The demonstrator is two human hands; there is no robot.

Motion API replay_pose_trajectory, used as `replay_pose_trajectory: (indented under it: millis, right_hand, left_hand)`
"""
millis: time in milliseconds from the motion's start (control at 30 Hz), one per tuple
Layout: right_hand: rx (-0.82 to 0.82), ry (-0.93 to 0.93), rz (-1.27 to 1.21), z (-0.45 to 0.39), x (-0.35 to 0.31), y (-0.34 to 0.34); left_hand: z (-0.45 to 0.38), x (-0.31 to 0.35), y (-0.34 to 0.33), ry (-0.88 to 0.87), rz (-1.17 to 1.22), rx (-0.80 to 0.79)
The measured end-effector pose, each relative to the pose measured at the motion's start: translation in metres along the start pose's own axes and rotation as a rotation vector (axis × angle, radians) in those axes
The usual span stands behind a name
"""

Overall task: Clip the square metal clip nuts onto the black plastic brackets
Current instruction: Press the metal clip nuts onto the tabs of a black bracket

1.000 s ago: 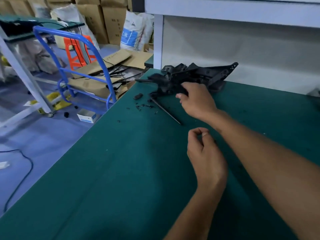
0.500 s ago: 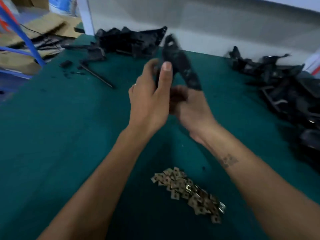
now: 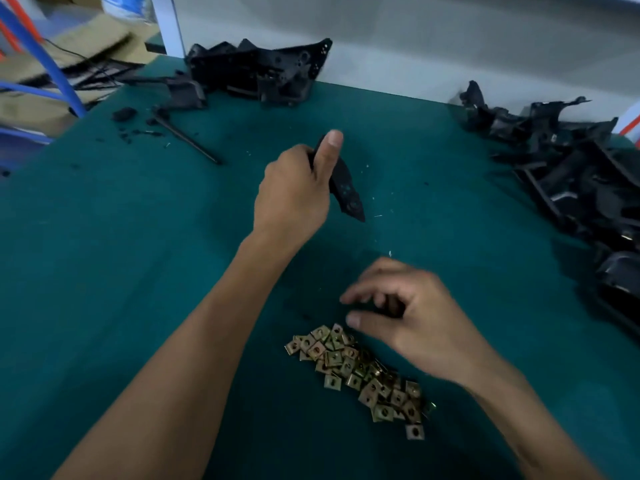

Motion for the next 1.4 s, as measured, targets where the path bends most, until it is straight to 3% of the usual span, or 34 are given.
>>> replay_pose_trajectory:
  millis: [267, 400, 500, 633, 700, 833, 967, 1133, 1400]
  right_hand:
    - [-0.128, -0.006, 0.041, 0.008, 0.003, -0.005]
    - [-0.181, -0.008, 0.063, 0.010, 0.003, -0.007]
    - [-0.168, 0.031, 0.094, 0.009, 0.002, -0.010]
    - [-0.185, 0.082, 0.048, 0.010, 0.005, -0.009]
    - [-0.129, 0.059, -0.216, 0.007, 0.010, 0.002]
    - [0.256, -0.055, -0.900, -0.010, 0.043, 0.046]
    - [0.376, -0.081, -1.085, -0.039, 0.056, 0.059]
    - [0.370, -0.082, -1.125, -0.062, 0.059, 0.053]
    - [0.219, -0.060, -1.103, -0.067, 0.056, 0.042]
  left_hand:
    - [0.007, -0.021, -0.014, 0.029, -0.379, -0.011]
    - [0.008, -0.030, -0.028, 0.034, -0.437, -0.139]
    - [0.001, -0.038, -0.038, 0.025, -0.305, -0.288]
    - [0.001, -0.041, -0.046, 0.046, 0.079, -0.439]
    - [0.006, -0.037, -0.049, 0.045, 0.234, -0.485]
    - [0.013, -0.038, -0.051, 0.190, 0.632, -0.536]
    - [0.018, -0.031, -0.056, 0.262, 0.957, -0.604]
    - [0.020, -0.020, -0.063, 0.075, 0.943, -0.671]
    - [0.023, -0.011, -0.086, 0.044, 0.973, -0.781]
Point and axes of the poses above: each hand's wrist, its own z-axis away from the middle knuckle, its own y-axis out of the back of the hand, x = y × z, the point moved 10 cm from there along -z, towards the middle knuckle, and after that the axes turned 3 degrees about -z, right-handed, at the moved point
